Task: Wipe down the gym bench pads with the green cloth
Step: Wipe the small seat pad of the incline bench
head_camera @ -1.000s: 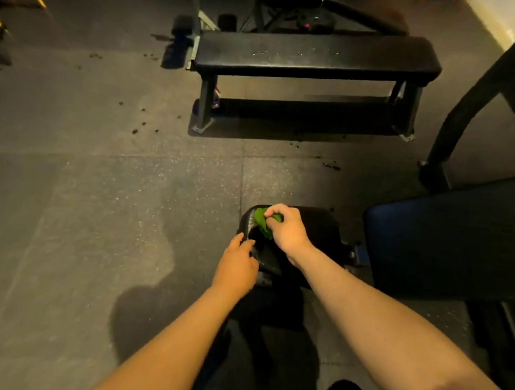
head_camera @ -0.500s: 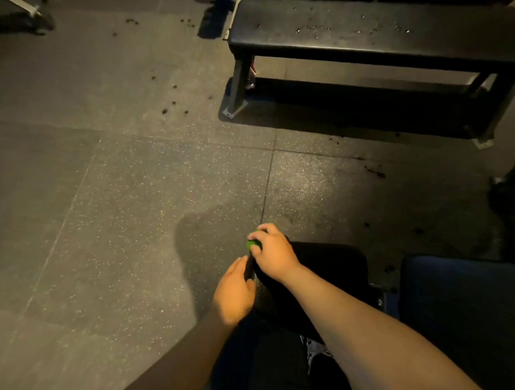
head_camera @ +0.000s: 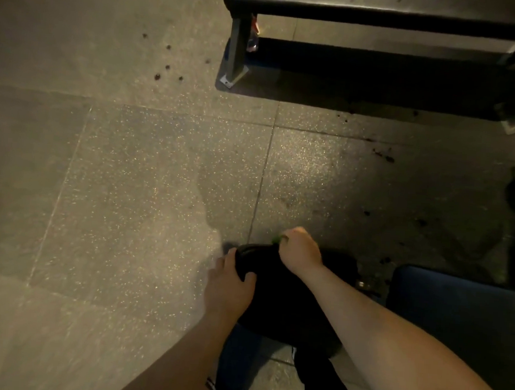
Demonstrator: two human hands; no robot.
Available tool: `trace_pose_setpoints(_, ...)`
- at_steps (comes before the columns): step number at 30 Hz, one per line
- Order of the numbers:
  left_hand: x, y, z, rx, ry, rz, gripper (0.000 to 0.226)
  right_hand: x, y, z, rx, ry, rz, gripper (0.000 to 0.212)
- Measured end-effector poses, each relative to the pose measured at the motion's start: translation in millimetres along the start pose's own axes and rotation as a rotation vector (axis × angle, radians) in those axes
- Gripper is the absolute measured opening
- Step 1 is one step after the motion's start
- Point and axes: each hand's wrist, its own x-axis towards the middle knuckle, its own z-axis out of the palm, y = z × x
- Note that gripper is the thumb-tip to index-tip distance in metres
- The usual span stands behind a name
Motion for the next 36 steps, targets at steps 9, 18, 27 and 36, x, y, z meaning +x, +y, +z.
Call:
trace_pose_setpoints(9, 13.6, 32.8, 17.6, 0.288, 0.087, 0.133, 0.063, 7.6, -8.2, -2.7, 0.113, -0.173, -0.223, 0.040)
trace_pose_setpoints(18, 36.6, 77.9, 60.1, 0.497, -0.102, 0.268, 0.053, 37.9, 110.2, -28.9, 0.105, -0.042, 0.163, 0.026)
trace_pose_setpoints(27, 37.9, 76.0, 68.1, 0.507, -0.053, 0.279, 0.051, 37.9, 155.8, -36.9, 0.560, -0.031, 0.609, 0.035)
trace_pose_setpoints(36, 36.5, 75.7, 60.4, 0.431, -0.080, 0.320, 0.050, 34.5, 128.1, -41.9, 0.294, -0.023, 0.317, 0.040)
